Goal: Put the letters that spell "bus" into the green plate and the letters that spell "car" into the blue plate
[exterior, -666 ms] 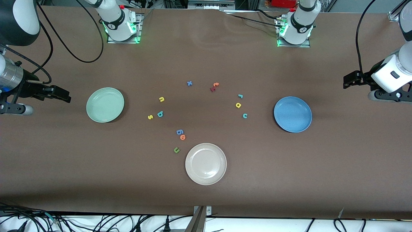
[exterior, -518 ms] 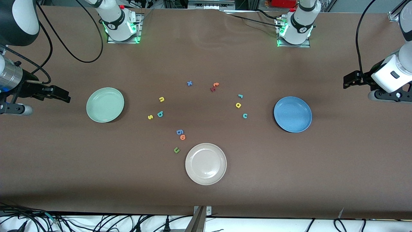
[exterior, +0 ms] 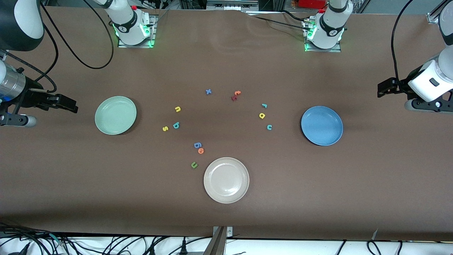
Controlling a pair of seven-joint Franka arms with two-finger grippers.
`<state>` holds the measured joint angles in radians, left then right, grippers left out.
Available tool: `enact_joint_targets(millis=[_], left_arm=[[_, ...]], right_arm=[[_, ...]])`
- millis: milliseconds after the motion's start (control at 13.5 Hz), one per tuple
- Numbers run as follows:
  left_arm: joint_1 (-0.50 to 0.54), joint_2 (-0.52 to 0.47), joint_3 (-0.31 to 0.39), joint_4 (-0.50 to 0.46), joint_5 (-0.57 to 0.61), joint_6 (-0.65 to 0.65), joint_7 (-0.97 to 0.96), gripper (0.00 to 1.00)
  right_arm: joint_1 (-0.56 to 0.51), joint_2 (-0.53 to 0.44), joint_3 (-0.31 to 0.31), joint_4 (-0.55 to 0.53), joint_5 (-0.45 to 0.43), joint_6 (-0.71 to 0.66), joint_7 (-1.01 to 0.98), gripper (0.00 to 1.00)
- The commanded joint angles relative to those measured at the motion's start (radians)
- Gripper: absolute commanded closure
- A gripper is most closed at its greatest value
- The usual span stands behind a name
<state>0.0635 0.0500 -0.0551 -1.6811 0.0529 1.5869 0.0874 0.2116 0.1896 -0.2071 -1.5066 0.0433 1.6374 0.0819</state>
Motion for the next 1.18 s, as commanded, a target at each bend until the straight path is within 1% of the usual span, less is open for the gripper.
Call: enact_joint_targets(millis=[0, 1110], left_arm=[[0.002, -0.007, 0.001, -0.003, -0.025, -0.002, 0.025, 0.00], [0.001, -0.002, 0.001, -0.008, -0.025, -0.002, 0.025, 0.00]], right_arm=[[0.002, -0.002, 0.002, 0.002, 0.003, -0.014, 0.010, 0.00], [0.003, -0.002, 0.002, 0.005, -0.010, -0.013, 0.007, 0.00]])
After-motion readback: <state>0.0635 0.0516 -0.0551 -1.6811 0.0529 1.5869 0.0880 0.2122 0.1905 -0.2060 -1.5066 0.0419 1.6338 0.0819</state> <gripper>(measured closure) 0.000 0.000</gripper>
